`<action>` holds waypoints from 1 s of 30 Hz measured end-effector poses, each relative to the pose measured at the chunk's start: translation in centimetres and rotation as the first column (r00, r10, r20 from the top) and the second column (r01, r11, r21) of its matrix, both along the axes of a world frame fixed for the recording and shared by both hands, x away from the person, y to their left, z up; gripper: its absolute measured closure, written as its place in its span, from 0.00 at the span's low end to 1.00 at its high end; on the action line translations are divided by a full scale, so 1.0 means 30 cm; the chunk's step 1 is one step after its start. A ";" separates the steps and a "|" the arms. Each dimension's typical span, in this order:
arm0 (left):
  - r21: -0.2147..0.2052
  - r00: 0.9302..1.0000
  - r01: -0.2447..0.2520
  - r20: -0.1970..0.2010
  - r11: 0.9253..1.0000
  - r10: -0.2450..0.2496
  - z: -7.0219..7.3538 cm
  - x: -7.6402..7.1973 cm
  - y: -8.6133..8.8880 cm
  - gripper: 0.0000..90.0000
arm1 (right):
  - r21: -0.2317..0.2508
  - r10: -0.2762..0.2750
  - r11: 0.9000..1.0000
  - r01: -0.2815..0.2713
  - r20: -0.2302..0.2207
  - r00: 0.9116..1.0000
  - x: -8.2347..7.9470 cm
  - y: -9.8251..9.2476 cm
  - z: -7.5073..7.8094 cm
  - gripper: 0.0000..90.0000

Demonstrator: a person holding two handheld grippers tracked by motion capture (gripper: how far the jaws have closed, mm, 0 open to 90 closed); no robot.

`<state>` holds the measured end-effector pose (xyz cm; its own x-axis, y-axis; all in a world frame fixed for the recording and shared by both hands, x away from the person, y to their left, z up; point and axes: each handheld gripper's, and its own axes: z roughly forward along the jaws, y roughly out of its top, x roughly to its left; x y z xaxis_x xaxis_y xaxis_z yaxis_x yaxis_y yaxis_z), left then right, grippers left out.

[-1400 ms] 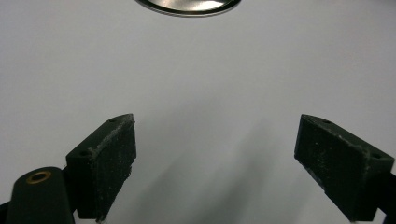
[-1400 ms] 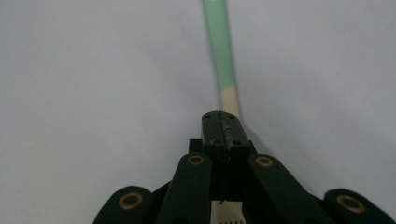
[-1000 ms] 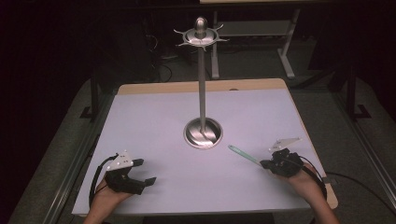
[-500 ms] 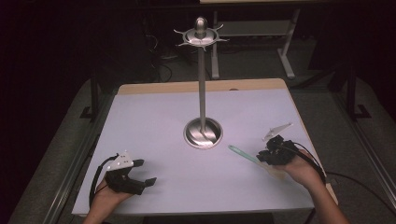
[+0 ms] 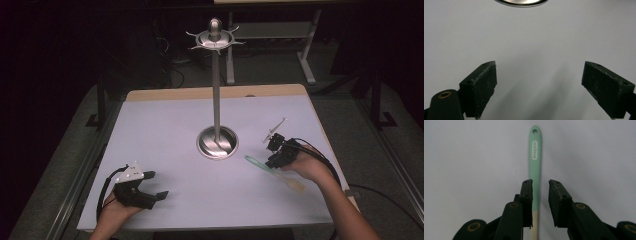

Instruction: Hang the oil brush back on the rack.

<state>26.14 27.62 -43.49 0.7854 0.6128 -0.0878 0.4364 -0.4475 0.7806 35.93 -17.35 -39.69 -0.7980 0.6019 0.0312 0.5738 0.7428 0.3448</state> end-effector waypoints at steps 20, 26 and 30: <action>-0.003 1.000 0.001 -0.002 1.000 -0.001 -0.001 0.000 0.002 0.14 | -0.122 0.054 0.990 -0.066 -0.097 0.994 0.056 0.097 -0.068 0.83; 0.001 1.000 0.005 -0.008 1.000 -0.005 -0.002 0.002 -0.003 0.14 | -0.138 0.046 0.988 -0.062 -0.117 0.992 0.067 0.104 -0.069 0.84; 0.002 1.000 0.008 -0.006 1.000 -0.008 -0.003 0.000 -0.006 0.14 | -0.189 0.034 0.980 -0.064 -0.157 0.987 0.082 0.130 -0.068 0.84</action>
